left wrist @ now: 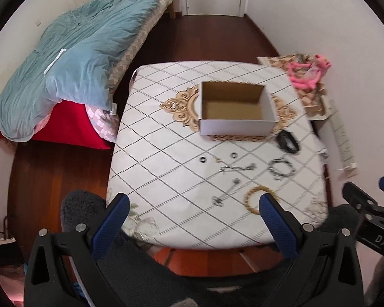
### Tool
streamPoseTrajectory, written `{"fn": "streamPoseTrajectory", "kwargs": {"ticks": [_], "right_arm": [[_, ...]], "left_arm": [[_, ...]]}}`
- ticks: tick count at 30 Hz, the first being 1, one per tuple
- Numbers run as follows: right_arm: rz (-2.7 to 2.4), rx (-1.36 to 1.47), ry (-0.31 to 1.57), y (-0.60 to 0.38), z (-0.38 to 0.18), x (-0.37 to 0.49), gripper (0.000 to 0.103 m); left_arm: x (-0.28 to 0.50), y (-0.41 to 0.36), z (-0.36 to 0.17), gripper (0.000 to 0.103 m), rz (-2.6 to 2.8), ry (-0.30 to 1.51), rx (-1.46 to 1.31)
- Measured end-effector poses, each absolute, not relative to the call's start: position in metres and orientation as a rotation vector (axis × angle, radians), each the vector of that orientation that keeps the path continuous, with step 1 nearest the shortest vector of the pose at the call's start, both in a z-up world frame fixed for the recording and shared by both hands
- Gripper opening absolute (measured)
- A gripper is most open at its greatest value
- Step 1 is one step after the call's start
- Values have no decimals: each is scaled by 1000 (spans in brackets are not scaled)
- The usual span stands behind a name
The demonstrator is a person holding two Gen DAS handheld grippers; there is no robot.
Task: Organize jewelry
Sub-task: 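Grasp the wooden beaded bracelet with the right tool while the left tool grasps the silver pendant necklace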
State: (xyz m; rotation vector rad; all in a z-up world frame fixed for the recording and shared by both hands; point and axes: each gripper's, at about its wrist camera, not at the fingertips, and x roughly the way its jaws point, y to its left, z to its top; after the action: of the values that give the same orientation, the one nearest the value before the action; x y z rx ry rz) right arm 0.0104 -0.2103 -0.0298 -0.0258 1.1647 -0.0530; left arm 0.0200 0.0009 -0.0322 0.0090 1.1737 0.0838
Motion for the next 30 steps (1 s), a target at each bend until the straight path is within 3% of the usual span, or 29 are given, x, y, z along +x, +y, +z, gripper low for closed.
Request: {"fn": "streamPoseTrajectory", "kwargs": {"ticks": [11, 17, 24, 26, 27, 30], "right_arm": [[-66, 38, 1435, -219, -176, 54, 102], [-60, 70, 1503, -212, -226, 59, 90], [-37, 40, 1498, -201, -245, 53, 56], [-24, 19, 1467, -198, -241, 49, 37], [-20, 17, 1456, -198, -240, 47, 11], [-38, 48, 1447, -211, -236, 43, 10]], "left_arm": [[49, 10, -152, 103, 119, 1386, 70], [51, 6, -178, 103, 122, 1400, 113], [47, -7, -184, 103, 100, 1375, 179], [46, -9, -184, 103, 94, 1375, 184], [54, -12, -186, 103, 90, 1376, 184], [59, -19, -188, 102, 66, 1374, 176]]}}
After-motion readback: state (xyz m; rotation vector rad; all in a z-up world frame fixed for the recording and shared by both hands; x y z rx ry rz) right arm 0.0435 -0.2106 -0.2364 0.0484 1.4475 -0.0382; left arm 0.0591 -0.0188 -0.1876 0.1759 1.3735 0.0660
